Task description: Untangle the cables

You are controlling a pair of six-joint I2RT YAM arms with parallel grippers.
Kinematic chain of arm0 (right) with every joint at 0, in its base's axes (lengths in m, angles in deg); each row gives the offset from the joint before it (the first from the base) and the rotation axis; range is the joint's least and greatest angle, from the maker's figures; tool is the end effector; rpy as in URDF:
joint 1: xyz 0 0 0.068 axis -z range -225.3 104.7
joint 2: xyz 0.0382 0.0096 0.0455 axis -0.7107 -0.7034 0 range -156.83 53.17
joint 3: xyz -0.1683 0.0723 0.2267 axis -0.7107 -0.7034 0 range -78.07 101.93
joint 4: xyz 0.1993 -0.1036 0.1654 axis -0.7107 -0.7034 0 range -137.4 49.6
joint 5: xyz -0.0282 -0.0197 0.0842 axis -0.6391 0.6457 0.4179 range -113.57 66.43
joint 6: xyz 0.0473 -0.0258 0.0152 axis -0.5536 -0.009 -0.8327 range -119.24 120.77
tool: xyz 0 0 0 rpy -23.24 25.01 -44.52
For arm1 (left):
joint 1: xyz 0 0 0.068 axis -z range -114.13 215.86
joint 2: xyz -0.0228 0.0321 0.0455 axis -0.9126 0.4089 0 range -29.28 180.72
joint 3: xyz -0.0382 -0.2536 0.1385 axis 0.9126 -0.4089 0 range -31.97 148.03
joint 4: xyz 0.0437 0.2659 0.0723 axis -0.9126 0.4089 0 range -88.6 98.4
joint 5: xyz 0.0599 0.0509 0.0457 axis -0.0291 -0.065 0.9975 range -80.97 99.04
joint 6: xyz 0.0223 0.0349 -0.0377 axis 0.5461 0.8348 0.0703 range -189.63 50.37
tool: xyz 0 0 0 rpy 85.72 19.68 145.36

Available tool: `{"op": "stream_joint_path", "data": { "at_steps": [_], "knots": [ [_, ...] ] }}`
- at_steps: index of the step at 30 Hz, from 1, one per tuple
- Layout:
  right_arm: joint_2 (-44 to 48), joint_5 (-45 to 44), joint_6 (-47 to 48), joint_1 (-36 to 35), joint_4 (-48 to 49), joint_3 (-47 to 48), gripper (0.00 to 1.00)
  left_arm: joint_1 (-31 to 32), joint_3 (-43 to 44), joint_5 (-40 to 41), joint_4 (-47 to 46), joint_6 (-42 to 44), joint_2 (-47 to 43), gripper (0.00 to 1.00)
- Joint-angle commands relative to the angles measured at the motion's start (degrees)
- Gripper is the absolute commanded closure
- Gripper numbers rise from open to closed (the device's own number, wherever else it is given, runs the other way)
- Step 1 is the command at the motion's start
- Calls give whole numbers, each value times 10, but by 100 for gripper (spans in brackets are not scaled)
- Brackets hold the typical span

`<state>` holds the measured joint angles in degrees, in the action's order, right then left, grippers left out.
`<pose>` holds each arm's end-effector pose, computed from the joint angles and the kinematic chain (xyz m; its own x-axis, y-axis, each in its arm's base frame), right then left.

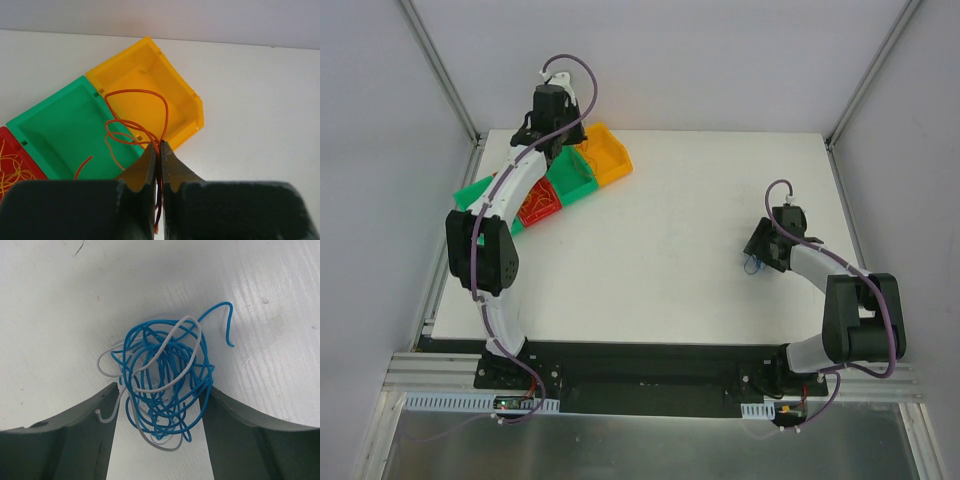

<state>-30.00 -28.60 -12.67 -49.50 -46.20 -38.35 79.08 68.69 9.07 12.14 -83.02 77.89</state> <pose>0.2919 0.0181 0.1717 -0.7386 0.1778 -0.6503 0.1601 0.9833 0.0870 0.4672 -0.1096 0.3804 -0.3337 -0.1596 -0.9291 0.1550 0.9629 -0.2210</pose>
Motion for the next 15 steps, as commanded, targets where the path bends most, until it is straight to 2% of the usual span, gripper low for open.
{"op": "stream_joint_path", "data": {
  "at_steps": [1,7,12,13,15],
  "knots": [
    [-20,24,-5,2,-32,-7,33,-26,35,-4,-29,13,47,100],
    [-21,26,-3,2,-35,-3,33,-56,33,8,-59,7,102,100],
    [-22,24,-4,1,-33,-4,34,-84,18,-26,-52,-17,124,99],
    [-21,25,-4,0,-33,-4,33,-89,20,-40,-43,-23,124,93],
    [-21,25,-4,0,-34,-3,34,-98,18,-50,-33,-43,118,72]
  ]
}}
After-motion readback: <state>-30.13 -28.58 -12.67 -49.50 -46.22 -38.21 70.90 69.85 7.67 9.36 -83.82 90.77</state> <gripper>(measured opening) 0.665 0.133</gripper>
